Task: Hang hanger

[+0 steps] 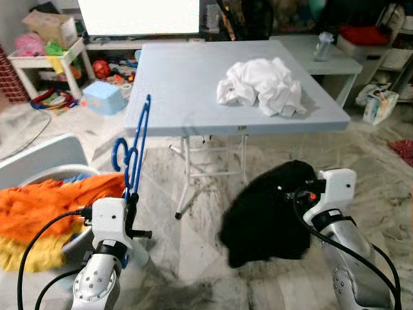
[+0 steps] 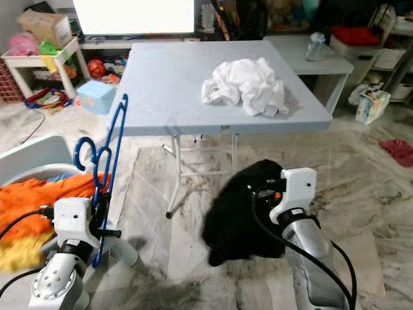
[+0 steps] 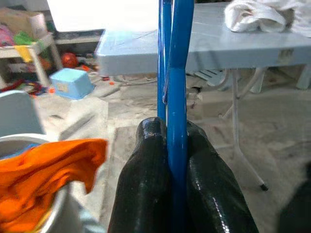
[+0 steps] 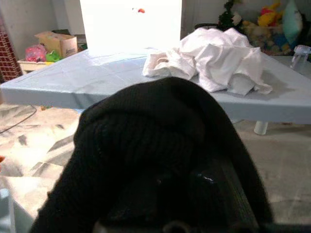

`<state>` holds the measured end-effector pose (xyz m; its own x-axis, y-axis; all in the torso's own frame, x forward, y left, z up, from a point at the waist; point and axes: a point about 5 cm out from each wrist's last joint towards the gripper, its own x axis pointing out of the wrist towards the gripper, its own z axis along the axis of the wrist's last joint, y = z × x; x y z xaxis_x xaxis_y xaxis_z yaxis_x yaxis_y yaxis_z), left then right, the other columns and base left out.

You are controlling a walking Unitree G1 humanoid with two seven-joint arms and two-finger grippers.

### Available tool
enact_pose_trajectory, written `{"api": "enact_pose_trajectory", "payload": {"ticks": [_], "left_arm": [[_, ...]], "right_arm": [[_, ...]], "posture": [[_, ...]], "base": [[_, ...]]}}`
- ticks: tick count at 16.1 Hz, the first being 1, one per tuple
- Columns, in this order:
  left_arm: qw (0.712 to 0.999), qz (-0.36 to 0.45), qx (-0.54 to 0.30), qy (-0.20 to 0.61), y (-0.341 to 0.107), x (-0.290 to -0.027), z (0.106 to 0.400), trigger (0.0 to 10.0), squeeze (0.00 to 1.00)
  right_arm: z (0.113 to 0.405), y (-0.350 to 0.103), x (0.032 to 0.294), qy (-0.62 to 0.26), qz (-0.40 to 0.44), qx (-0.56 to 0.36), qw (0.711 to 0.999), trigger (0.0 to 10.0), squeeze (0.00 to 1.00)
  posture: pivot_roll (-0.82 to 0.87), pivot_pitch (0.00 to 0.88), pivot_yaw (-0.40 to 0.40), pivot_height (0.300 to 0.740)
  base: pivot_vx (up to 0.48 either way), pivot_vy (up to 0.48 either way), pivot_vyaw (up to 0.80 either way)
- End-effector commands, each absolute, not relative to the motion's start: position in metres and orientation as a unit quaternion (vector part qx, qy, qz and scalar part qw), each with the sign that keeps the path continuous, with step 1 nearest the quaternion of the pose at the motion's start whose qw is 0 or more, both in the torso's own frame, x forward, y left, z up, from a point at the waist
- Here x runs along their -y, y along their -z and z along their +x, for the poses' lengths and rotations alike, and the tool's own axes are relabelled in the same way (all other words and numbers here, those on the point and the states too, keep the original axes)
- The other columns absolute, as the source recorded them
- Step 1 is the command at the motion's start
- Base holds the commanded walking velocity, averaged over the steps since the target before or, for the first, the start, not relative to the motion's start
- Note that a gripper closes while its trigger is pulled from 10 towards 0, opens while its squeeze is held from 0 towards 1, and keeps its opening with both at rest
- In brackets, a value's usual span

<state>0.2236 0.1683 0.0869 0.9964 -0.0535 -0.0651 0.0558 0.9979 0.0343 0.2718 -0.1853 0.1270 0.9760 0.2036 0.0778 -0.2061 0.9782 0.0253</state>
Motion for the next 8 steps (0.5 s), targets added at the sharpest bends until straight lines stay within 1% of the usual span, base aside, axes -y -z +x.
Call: {"api": "enact_pose_trajectory", "payload": {"ticks": [1,3,5,7,8], "left_arm": [[0.999,0.012,-0.022,0.035,-0.091,-0.166,0.224,10.0,0.0],[0.999,0.013,-0.022,0.039,-0.092,-0.165,0.225,10.0,0.0],[0.999,0.011,-0.015,0.044,-0.095,-0.162,0.227,10.0,0.0],[0.999,0.01,-0.016,0.047,-0.095,-0.161,0.226,10.0,0.0],[0.999,0.01,-0.016,0.046,-0.095,-0.161,0.226,10.0,0.0]], "right_arm": [[0.274,-0.141,0.187,-0.104,0.006,0.068,0.992,10.0,0.0],[0.273,-0.143,0.187,-0.101,0.009,0.069,0.992,10.0,0.0],[0.272,-0.144,0.179,-0.105,0.013,0.073,0.992,10.0,0.0],[0.273,-0.144,0.175,-0.107,0.02,0.074,0.991,10.0,0.0],[0.274,-0.145,0.174,-0.106,0.023,0.074,0.991,10.0,0.0]], "posture": [[0.03,0.0,-0.012,0.74],[0.03,0.0,-0.017,0.74],[0.03,0.0,-0.012,0.74],[0.03,0.001,-0.012,0.74],[0.03,0.002,-0.012,0.74]], "base": [[0.454,0.0,0.0],[0.446,0.0,0.0],[0.437,0.0,0.0],[0.437,0.0,0.63],[0.431,0.0,0.0]]}}
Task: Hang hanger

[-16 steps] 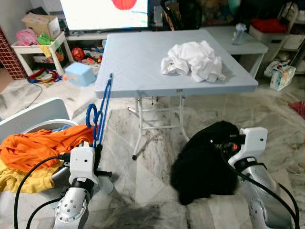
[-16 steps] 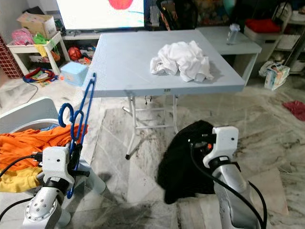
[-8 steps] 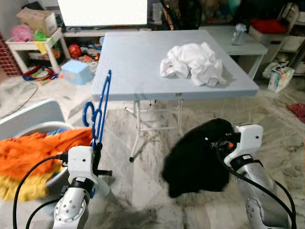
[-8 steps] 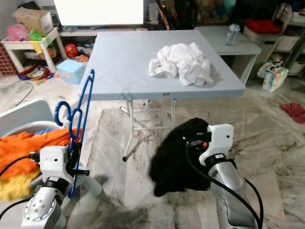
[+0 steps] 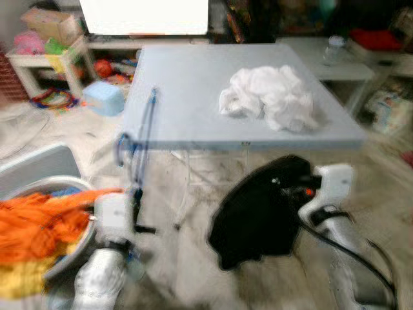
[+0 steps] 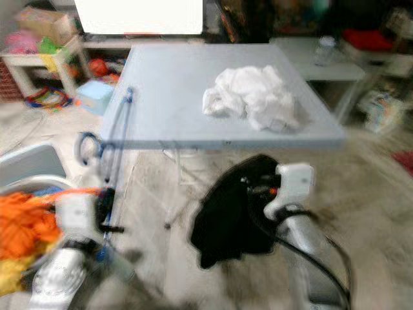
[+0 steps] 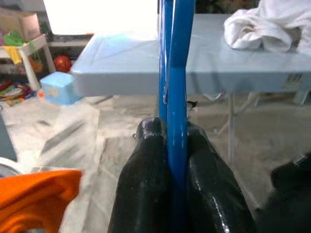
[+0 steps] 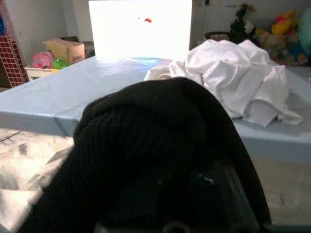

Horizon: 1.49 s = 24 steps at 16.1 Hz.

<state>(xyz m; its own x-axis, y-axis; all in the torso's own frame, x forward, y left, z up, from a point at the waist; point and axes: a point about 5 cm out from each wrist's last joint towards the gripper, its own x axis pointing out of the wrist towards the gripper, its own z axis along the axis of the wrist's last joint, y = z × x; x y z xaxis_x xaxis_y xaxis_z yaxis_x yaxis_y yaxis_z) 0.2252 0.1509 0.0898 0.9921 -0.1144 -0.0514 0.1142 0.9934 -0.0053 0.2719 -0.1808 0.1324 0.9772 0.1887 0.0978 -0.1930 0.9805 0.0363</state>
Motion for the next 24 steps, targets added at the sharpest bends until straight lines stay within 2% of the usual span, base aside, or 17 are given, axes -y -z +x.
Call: {"api": "enact_pose_trajectory", "payload": {"ticks": [1,5,11,17,24], "left_arm": [[0.999,0.01,-0.017,0.045,-0.095,-0.161,0.226,10.0,0.0],[0.999,0.01,-0.017,0.046,-0.096,-0.161,0.227,10.0,0.0],[0.998,0.019,0.023,0.049,-0.12,-0.158,0.242,10.0,0.0],[0.999,0.012,0.029,0.039,-0.126,-0.154,0.245,10.0,0.0],[0.999,0.008,0.028,0.035,-0.124,-0.154,0.244,10.0,0.0]], "right_arm": [[0.275,-0.145,0.174,-0.105,0.024,0.074,0.991,10.0,0.0],[0.28,-0.151,0.173,-0.098,0.026,0.084,0.991,10.0,0.0],[0.306,-0.199,0.16,-0.085,0.068,0.161,0.981,10.0,0.0],[0.313,-0.206,0.141,-0.129,0.064,0.167,0.975,10.0,0.0],[0.312,-0.203,0.141,-0.124,0.072,0.163,0.976,10.0,0.0]], "posture": [[0.03,0.003,-0.011,0.74],[0.04,0.009,-0.008,0.74],[0.04,0.01,-0.005,0.74],[0.05,0.006,-0.02,0.74],[0.05,0.005,-0.023,0.74]], "base": [[0.435,0.0,0.0],[0.432,0.0,0.0],[0.433,0.0,0.0],[0.434,0.0,0.0],[0.417,0.0,0.0]]}}
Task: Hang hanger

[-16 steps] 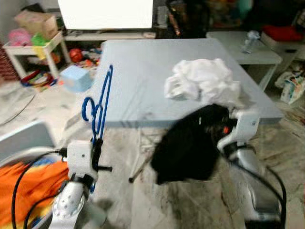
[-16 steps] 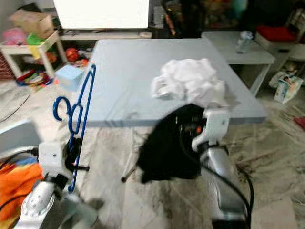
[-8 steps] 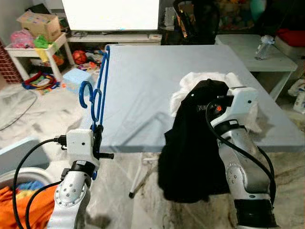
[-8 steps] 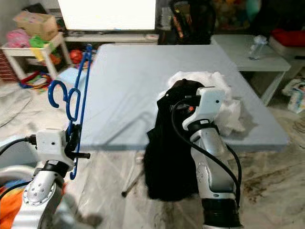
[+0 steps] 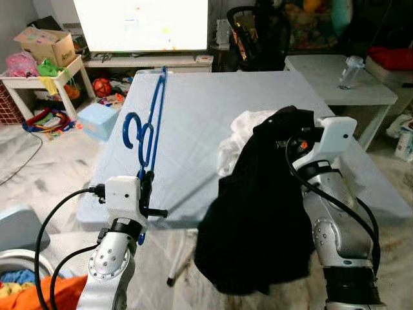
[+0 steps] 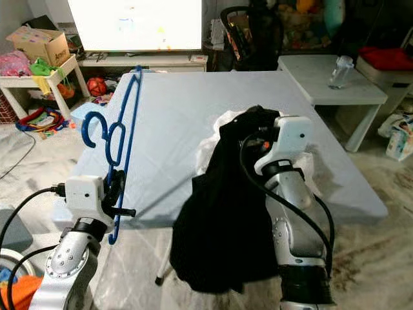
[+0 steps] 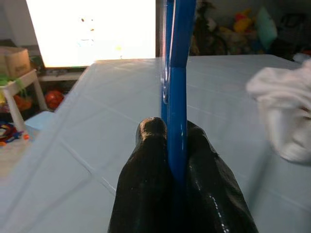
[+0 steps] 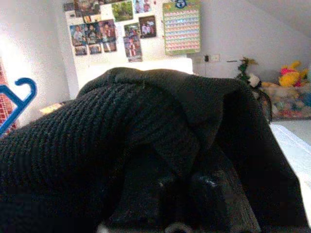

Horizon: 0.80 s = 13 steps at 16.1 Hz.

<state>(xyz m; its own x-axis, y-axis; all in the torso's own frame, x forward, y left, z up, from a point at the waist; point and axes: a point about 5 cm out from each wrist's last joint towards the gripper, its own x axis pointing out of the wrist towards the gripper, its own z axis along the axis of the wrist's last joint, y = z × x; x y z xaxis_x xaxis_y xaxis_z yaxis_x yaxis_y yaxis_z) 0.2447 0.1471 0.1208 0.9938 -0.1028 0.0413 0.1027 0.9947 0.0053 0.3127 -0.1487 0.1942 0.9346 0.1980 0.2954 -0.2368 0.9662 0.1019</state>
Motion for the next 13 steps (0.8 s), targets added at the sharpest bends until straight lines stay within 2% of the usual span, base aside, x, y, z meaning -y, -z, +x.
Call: {"api": "enact_pose_trajectory", "payload": {"ticks": [1,5,10,13], "left_arm": [[0.999,0.008,0.028,0.035,-0.125,-0.154,0.244,10.0,0.0],[0.999,0.01,0.025,0.025,-0.124,-0.154,0.245,10.0,0.0],[0.999,0.033,0.028,-0.008,-0.124,-0.159,0.247,10.0,0.0],[0.999,0.036,0.029,-0.012,-0.124,-0.158,0.248,10.0,0.0]], "right_arm": [[0.312,-0.202,0.141,-0.124,0.071,0.161,0.977,10.0,0.0],[0.311,-0.199,0.142,-0.124,0.069,0.156,0.977,10.0,0.0],[0.313,-0.198,0.143,-0.127,0.064,0.154,0.978,10.0,0.0],[0.326,-0.206,0.13,-0.154,0.066,0.161,0.973,10.0,0.0]], "posture": [[0.05,0.005,-0.023,0.74],[0.04,0.006,-0.025,0.74],[0.04,0.003,-0.028,0.74],[0.04,0.001,-0.03,0.74]], "base": [[0.412,0.0,0.0],[0.363,0.0,0.0],[0.0,0.0,0.0],[0.0,0.0,0.0]]}}
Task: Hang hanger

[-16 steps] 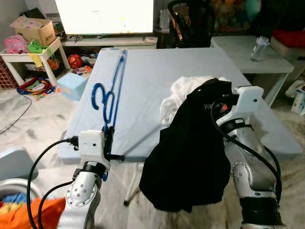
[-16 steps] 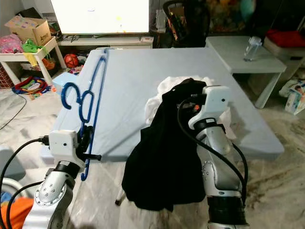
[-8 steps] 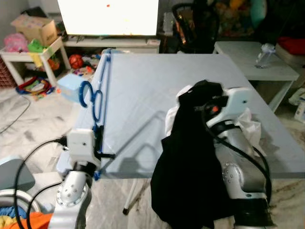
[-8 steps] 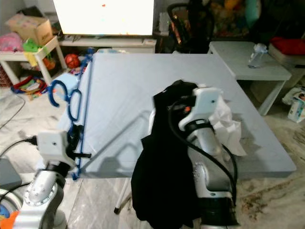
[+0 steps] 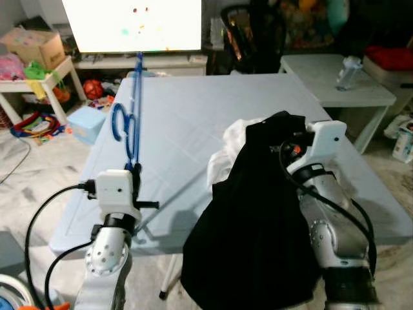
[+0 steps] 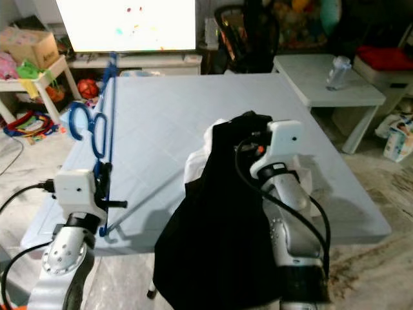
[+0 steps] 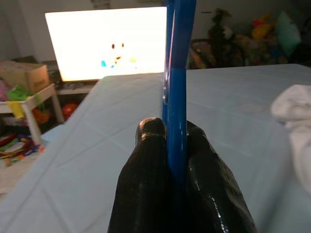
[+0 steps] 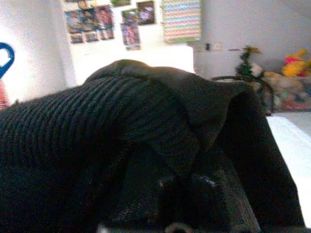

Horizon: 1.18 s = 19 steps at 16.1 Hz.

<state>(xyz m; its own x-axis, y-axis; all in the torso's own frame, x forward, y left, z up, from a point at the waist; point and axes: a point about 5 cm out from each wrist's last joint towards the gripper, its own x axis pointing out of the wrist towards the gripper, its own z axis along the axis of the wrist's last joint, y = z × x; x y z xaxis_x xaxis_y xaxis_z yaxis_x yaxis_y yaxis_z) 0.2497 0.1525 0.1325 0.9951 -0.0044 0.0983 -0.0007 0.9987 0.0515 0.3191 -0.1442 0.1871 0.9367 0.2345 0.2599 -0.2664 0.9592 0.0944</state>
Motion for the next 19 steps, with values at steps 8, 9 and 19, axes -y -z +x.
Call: {"api": "enact_pose_trajectory", "payload": {"ticks": [8,9,19], "left_arm": [[0.999,0.038,0.034,-0.019,-0.125,-0.154,0.25,10.0,0.0],[0.998,0.038,0.035,-0.02,-0.125,-0.154,0.25,10.0,0.0],[0.997,0.041,0.045,-0.052,-0.128,-0.158,0.247,10.0,0.0]], "right_arm": [[0.373,-0.261,0.083,-0.226,0.085,0.204,0.949,10.0,0.0],[0.376,-0.267,0.08,-0.229,0.089,0.207,0.947,10.0,0.0],[0.395,-0.367,0.069,-0.206,0.152,0.31,0.916,10.0,0.0]], "posture": [[0.06,0.0,-0.05,0.74],[0.07,0.0,-0.054,0.74],[0.12,0.0,-0.088,0.74]], "base": [[0.0,0.0,0.0],[0.0,0.0,0.0],[0.0,0.0,0.0]]}}
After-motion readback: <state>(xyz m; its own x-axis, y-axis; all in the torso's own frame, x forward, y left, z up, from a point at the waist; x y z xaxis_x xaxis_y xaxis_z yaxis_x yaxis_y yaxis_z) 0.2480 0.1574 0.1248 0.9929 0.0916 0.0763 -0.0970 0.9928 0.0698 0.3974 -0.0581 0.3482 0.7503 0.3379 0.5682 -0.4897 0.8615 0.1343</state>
